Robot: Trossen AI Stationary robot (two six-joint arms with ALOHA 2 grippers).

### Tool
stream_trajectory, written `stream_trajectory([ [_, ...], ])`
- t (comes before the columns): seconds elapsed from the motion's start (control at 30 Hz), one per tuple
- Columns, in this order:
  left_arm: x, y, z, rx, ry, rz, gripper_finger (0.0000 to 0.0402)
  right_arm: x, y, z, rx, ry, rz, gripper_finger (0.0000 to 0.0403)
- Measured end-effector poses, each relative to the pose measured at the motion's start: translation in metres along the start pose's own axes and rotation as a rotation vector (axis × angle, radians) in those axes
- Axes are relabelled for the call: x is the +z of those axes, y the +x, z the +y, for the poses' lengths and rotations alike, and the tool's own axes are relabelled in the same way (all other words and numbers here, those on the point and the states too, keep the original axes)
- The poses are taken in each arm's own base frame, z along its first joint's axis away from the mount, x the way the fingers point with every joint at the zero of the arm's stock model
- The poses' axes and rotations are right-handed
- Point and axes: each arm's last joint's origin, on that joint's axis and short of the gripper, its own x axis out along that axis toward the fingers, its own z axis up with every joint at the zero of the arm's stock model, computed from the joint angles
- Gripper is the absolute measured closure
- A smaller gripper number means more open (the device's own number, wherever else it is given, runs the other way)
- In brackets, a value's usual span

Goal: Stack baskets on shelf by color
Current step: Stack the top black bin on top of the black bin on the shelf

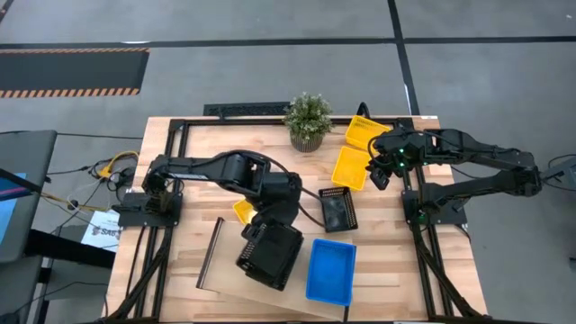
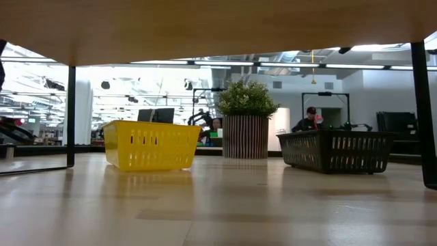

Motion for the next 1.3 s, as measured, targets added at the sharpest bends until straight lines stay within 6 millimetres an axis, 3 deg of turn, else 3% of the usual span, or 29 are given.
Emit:
stream_trajectory([
  [0.5, 0.005, 0.002, -0.007, -0.010, -0.074, -0.021, 0.0401, 0.000, 0.000, 0.000, 0.000, 0.015, 0.001, 0.0269],
  [0.83, 0.008, 0.032, -0.003, -0.030, -0.094, 0.059, 0.0401, 0.000, 0.000, 0.000, -0.002, 0.015, 0.004, 0.0269],
  [1.3, 0.007, 0.031, -0.003, -0.032, -0.094, 0.063, 0.0396, 0.000, 0.000, 0.000, -0.003, 0.014, 0.005, 0.0268],
])
